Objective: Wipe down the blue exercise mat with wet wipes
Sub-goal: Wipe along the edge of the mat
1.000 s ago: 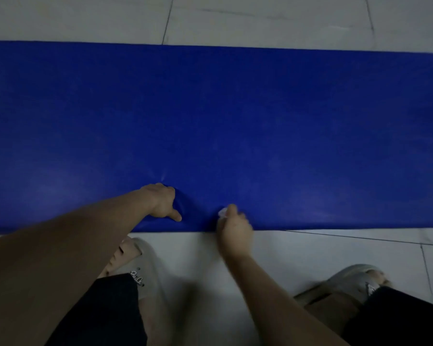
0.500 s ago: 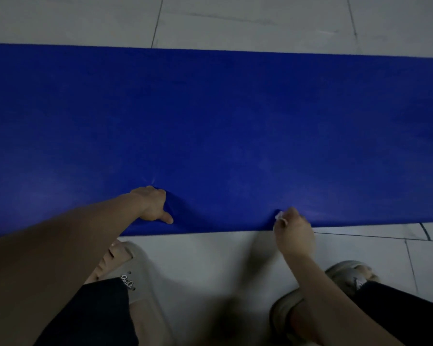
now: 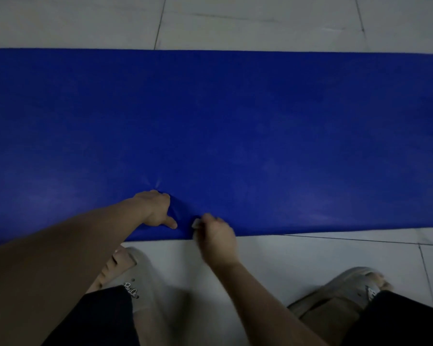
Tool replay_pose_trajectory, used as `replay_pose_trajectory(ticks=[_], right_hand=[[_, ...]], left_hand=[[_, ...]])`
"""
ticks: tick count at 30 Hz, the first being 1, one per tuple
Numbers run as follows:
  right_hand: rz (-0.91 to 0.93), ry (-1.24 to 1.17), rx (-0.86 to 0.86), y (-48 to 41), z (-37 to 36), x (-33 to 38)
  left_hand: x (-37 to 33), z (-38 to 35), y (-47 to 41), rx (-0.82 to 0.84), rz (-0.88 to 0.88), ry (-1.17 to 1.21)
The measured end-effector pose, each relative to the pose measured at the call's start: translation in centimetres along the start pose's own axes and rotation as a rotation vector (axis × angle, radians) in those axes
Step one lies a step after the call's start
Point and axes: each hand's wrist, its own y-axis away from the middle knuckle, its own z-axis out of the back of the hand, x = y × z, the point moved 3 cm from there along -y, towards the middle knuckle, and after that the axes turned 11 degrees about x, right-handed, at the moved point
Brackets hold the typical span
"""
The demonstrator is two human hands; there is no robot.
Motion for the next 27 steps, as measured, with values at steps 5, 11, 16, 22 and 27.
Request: replay_pose_trajectory(ticks=[5, 11, 16, 22, 27], right_hand=[[-0.201, -0.002, -0.25, 2.6, 7.5, -10.0], [-0.403, 0.073, -0.334, 3.3, 8.8, -11.5], [-0.126, 0.14, -0.1, 1.0, 1.4, -2.7], [0.113, 0.343, -0.016, 0.6, 0.0, 2.0], [-0.308, 0.195, -0.249, 2.7, 8.7, -9.5]], left_hand=[[0.0, -0.1, 0.0, -0.003, -0.003, 0.0], [0.0, -0.1, -0.2, 0.009, 0.005, -0.009], [-0.3, 0.3, 0.0, 0.049, 0.004, -0.023], [-0.2, 0.2, -0.3, 0.031, -0.003, 0.001], [-0.1, 0.2, 0.1, 0.031, -0.014, 0.02]])
